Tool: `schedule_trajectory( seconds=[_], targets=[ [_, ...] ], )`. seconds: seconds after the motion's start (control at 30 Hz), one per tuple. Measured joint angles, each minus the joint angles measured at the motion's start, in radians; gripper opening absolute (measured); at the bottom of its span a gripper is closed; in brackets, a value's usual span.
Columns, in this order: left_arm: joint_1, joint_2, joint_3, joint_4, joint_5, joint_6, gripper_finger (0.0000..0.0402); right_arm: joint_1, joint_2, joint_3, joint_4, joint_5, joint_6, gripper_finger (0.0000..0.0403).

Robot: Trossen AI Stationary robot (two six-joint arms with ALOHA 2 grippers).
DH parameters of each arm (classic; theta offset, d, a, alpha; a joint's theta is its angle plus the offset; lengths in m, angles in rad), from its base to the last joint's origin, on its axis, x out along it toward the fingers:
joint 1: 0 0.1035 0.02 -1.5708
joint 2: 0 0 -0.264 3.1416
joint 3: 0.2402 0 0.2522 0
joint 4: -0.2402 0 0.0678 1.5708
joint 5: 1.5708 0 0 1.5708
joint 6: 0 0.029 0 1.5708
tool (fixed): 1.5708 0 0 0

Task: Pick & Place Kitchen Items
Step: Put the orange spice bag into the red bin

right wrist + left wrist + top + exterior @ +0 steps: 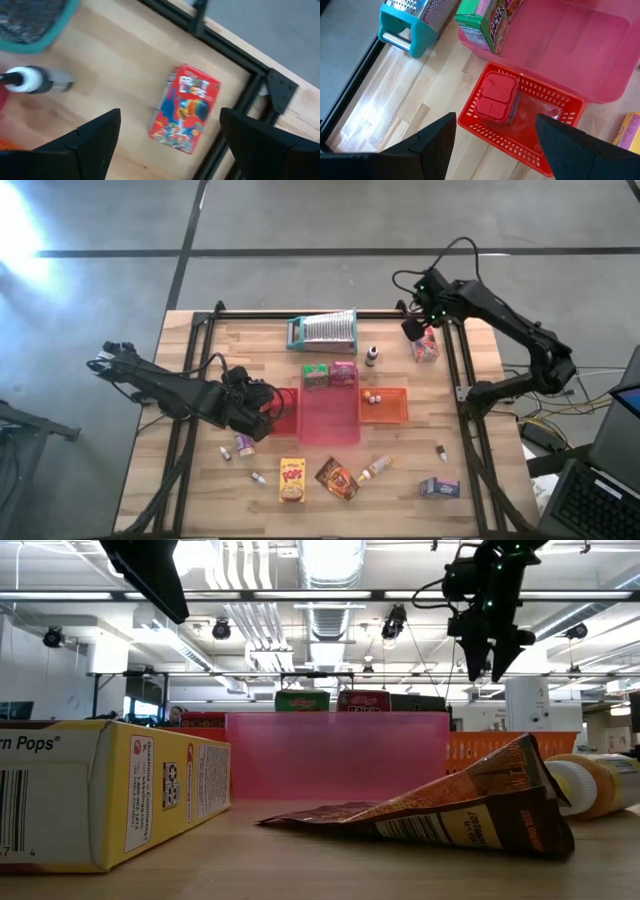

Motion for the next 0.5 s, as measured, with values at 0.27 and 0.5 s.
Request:
schedule_trajectory(
  seconds=[0.27, 0.5],
  targets=[
    [0.000, 0.000, 0.000, 0.000, 0.000, 0.000, 0.0276, 0.135, -0.064, 0.008, 0.003, -0.038, -0.013, 0.0343],
    [0.000, 0.000, 0.000, 0.000, 0.000, 0.000, 0.0276, 0.226, -0.151, 0.008, 0.015, -0.035, 0.011, 0.0315]
  ],
)
